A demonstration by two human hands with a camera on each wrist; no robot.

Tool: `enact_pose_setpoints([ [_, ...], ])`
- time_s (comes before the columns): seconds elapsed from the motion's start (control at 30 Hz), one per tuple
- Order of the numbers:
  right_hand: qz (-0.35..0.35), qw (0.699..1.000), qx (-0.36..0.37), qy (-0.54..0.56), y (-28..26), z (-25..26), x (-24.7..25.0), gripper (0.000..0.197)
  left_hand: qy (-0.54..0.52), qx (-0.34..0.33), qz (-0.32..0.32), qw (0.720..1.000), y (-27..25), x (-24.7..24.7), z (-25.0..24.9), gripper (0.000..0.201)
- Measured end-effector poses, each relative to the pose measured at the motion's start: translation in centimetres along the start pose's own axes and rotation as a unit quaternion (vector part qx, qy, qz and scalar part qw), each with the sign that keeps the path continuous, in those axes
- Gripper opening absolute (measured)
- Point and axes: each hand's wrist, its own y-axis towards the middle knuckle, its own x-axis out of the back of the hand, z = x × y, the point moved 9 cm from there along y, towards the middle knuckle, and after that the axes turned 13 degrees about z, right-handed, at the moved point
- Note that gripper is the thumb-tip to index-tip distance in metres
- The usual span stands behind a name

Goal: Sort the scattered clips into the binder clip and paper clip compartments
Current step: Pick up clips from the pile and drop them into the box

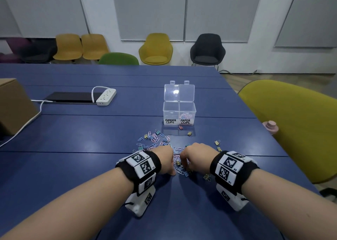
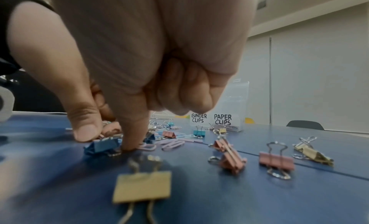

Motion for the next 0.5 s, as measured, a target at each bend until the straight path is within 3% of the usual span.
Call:
enact_pose_setpoints([
  [0.3, 0.055, 0.998, -0.021, 0.006, 0.5, -0.5, -1.1, 0.019, 0.143, 0.015, 0.016, 0.989, -1.4, -0.4, -1.8, 0.026],
  [0.5, 0.081, 0.996, -0.035, -0.006, 0.4, -0.8, -2.2, 0.017, 0.150, 0.011, 0.021, 0.988, -1.5, -1.0, -1.9, 0.025],
])
